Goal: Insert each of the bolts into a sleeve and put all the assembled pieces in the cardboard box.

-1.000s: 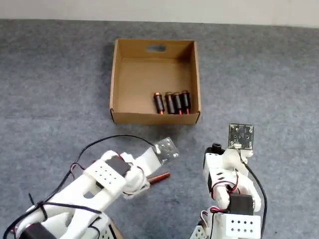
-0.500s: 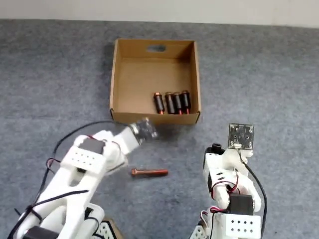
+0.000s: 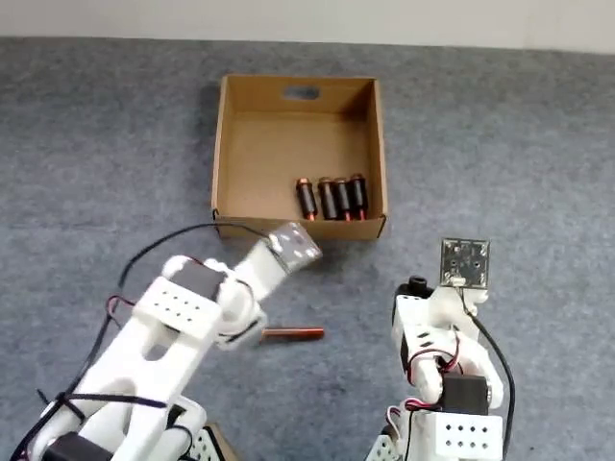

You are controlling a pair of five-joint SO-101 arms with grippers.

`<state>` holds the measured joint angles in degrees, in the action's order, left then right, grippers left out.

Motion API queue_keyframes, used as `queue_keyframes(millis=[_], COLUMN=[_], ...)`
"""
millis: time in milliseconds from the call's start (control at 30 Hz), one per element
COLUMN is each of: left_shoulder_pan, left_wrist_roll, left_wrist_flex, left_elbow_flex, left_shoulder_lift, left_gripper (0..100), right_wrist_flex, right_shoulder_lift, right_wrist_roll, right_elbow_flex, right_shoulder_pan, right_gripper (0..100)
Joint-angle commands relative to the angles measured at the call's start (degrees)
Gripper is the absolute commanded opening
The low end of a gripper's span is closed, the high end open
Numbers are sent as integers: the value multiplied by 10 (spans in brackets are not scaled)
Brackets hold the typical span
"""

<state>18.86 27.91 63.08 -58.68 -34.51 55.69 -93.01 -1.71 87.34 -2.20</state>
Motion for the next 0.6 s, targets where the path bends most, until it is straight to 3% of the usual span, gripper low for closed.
queue_keyframes(millis=[0,267,567], left_shoulder_pan=[20,6,-58], left_wrist_roll=[2,2,1], left_wrist_flex=[-55,-184,-255], left_elbow_flex=[-19,-85,-83], left_shoulder_lift=[0,1,-1], left_gripper=[195,195,147], right_wrist_flex=[1,1,1], right_shoulder_lift=[-7,-7,-7], right_wrist_roll=[2,2,2], right_elbow_flex=[-2,-2,-2], right_shoulder_pan=[2,2,2], right_gripper=[6,6,6])
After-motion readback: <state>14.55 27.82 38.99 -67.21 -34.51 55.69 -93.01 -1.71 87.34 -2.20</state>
